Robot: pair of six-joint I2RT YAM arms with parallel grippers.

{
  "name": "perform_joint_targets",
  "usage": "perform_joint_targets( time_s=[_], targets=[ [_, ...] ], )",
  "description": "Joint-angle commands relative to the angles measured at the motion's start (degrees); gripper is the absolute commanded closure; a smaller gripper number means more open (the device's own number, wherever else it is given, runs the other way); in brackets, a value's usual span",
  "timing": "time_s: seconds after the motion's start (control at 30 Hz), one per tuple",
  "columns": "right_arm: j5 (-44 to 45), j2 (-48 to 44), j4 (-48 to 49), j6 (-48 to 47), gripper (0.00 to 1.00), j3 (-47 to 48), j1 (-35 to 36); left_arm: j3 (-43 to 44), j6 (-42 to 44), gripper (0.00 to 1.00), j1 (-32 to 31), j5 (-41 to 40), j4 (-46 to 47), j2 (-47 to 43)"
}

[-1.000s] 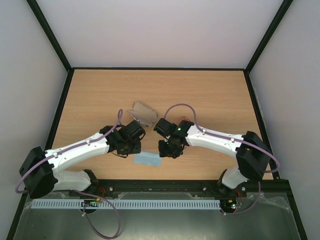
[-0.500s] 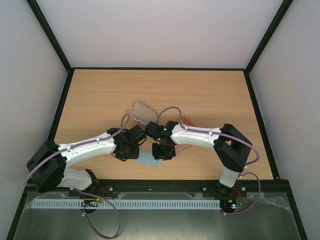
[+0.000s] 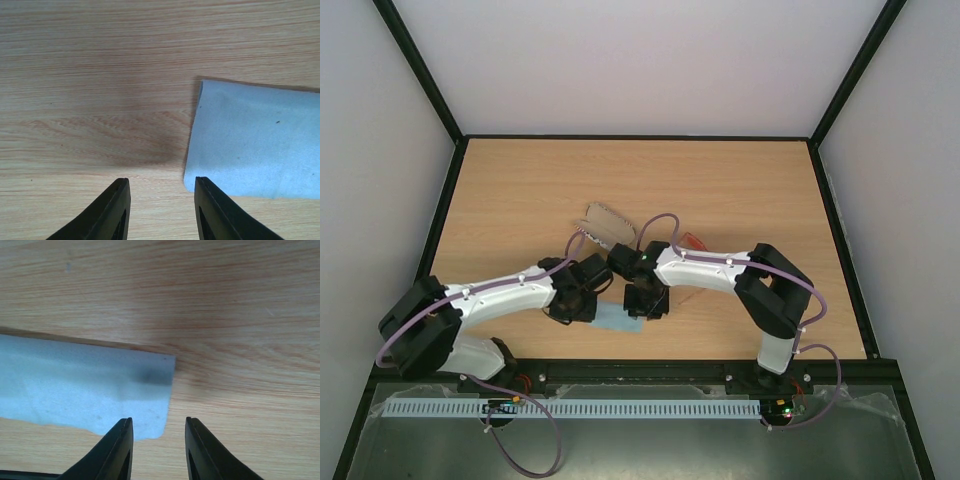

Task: Organize the sunglasses
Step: Fold the glasses cleaning cloth at the center of the board.

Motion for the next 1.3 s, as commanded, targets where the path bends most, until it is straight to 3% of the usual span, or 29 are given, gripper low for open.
perform_joint_targets(
  time_s=[0.0,0.37,0.73,1.27],
  targets=[
    [-0.9,0.9,2.2,4.3,0.70,0.0,2.6,-0.8,1.6,0.62,0.0,-0.2,6.0,-2.3],
    [-1.5,-3.7,10.5,10.4,0.73,-7.5,3.1,-6.6,1.6,0.64,1.0,2.9,14.1,-10.1],
    [2.7,-14.6,15.1,13.6,0.71,-14.6,3.3,-7.3,3.7,0.56,1.3,3.6,14.3,-14.9],
    [4.8,-7.1,10.1,12.0,0.74,-9.8,1.4,-10.1,2.9,0.67,5.6,4.4,16.1,-12.7]
  ],
)
